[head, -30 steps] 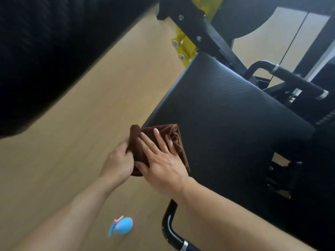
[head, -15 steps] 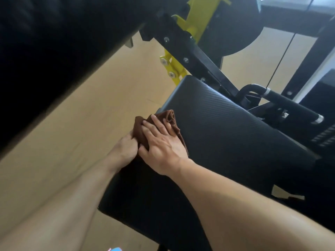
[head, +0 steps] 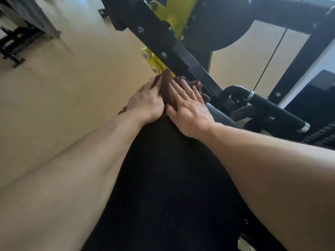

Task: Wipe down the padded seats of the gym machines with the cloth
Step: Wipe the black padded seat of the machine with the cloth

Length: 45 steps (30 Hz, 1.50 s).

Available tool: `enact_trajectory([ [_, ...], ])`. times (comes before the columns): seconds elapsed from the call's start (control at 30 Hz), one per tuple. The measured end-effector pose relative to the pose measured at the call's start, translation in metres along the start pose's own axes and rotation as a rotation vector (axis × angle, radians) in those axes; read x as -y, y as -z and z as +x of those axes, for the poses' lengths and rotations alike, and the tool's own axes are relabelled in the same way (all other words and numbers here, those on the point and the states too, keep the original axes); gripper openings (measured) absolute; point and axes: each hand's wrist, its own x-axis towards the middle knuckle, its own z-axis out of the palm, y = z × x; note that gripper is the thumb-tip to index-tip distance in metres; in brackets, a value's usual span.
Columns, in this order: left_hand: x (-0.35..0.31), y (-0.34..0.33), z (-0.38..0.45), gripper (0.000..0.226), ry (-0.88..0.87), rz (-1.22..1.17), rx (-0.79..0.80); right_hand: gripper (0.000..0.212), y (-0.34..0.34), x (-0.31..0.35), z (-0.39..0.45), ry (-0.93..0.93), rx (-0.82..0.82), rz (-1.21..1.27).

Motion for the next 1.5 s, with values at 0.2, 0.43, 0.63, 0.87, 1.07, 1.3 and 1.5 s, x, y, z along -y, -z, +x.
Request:
enact_trajectory([
  [0.2,-0.061,-0.026,-0.002,0.056,-0.245,0.306,0.041,0.065,0.003,-0.033,-0.045,-0.305,-0.101,0.052],
  [0.43,-0.121,-0.084,-0.064,0.061,-0.468,0.331,0.145,0.064,-0.002,-0.064,-0.155,-0.510,-0.195,0.066],
  [0.63,-0.111,-0.100,-0.102,0.062,-0.494,0.384,0.102,0.069,-0.001,-0.053,-0.169,-0.595,-0.244,0.206],
  [0.87,-0.022,-0.046,-0.098,0.060,-0.229,0.358,-0.070,0.072,0.004,-0.009,-0.098,-0.180,0.015,0.189],
  [1.07,-0.027,-0.043,-0.095,0.063,-0.177,0.284,0.012,0.065,-0.012,0.000,-0.102,-0.200,-0.140,0.065],
  [1.3,-0.114,-0.080,-0.088,0.070,-0.353,0.420,0.166,0.063,0.005,-0.045,-0.152,-0.597,-0.069,-0.021],
  [1.5,-0.180,-0.125,-0.101,0.062,-0.647,0.482,0.281,0.069,0.003,-0.064,-0.193,-1.097,-0.163,0.153],
])
